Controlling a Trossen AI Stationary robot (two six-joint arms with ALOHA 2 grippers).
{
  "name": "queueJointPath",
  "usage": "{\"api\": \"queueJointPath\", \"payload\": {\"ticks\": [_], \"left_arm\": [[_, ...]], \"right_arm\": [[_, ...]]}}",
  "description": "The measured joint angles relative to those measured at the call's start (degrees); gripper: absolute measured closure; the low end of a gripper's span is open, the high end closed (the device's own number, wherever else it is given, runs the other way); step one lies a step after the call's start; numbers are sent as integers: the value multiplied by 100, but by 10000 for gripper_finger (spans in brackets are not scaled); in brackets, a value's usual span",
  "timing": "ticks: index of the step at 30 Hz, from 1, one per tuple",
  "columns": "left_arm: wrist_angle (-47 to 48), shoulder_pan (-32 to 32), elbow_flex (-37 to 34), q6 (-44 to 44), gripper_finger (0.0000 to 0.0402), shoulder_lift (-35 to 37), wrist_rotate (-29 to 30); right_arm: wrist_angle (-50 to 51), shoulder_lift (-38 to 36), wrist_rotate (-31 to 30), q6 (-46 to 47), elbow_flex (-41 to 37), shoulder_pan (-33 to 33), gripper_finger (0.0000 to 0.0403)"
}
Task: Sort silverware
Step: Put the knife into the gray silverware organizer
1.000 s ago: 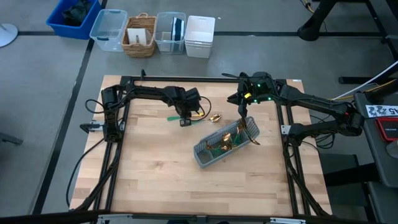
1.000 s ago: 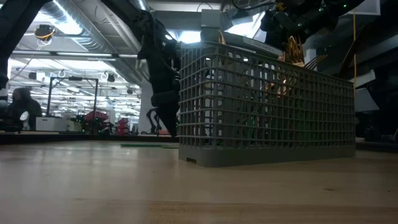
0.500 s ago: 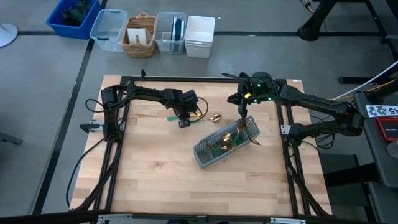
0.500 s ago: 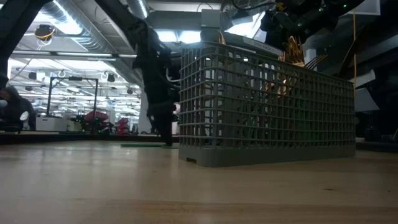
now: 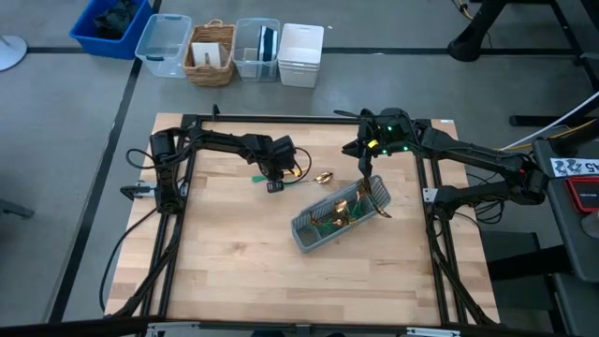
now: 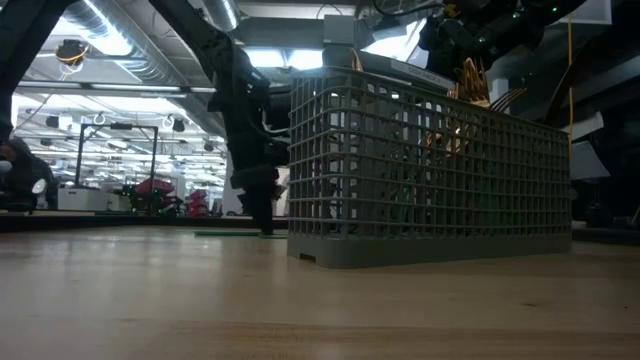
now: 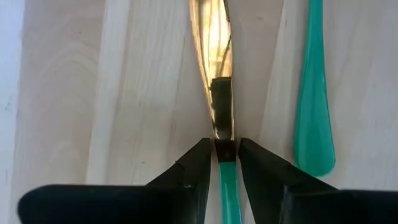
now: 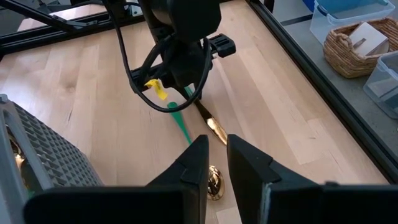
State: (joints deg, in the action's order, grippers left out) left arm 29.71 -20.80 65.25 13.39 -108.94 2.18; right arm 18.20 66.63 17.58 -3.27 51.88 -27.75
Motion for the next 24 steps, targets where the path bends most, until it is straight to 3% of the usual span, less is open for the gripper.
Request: {"api": "queueJointPath", "payload": {"ticks": [4,12,24], "left_arm": [[-94,-1,-164,-26,329,19,-94],[-168,9,-132,-289,388,4,-107],[-136,-17,153,-295,400,-27,-131]], "right_arm": [[-2,0,0,0,0,0,340],[-1,0,0,0,0,-2,340],[-2,0,0,0,0,-2,340]]}}
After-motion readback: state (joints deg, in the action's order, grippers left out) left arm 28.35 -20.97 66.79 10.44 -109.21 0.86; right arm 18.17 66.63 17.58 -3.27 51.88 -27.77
